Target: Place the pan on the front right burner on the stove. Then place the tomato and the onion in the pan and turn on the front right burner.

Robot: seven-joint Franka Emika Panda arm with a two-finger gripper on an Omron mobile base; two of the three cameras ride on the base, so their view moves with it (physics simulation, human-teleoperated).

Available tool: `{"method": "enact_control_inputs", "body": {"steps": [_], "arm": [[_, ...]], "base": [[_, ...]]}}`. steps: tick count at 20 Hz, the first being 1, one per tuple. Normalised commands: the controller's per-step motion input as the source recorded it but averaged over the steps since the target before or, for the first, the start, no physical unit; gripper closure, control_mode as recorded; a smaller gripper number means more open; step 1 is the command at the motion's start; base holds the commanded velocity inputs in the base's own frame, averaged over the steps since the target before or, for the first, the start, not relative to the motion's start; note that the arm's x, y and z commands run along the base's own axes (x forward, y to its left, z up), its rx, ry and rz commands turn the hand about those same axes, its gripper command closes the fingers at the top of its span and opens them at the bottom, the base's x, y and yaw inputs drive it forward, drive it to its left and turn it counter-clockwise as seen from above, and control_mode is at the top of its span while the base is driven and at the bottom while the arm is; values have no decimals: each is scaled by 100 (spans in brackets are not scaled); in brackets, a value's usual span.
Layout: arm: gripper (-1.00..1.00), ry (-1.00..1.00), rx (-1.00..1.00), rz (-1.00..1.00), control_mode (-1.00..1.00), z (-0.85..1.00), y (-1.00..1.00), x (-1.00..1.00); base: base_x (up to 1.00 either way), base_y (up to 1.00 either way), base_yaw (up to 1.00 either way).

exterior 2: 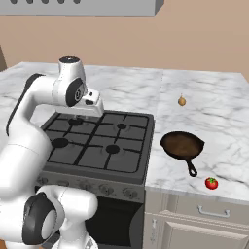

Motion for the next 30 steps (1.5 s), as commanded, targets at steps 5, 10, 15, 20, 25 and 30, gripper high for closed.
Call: {"method": "enact_control_inputs", "body": {"steps": [5,10,15,20,25,30], "arm": [[-100,0,5,3,-100,-19,-39,1],[-100,0,2,9,-100,-48,-64,2],[-100,0,7,8,-100,-35,-71,7],[-100,0,12,5,-100,-9,-63,20],[-100,0,5,4,-100,-1,-64,10],[-100,0,1,1,-100,0,-67,0]], "base": [[0,0,0],[0,0,0],[0,0,0],[0,0,0],[0,0,0],[0,0,0]]}}
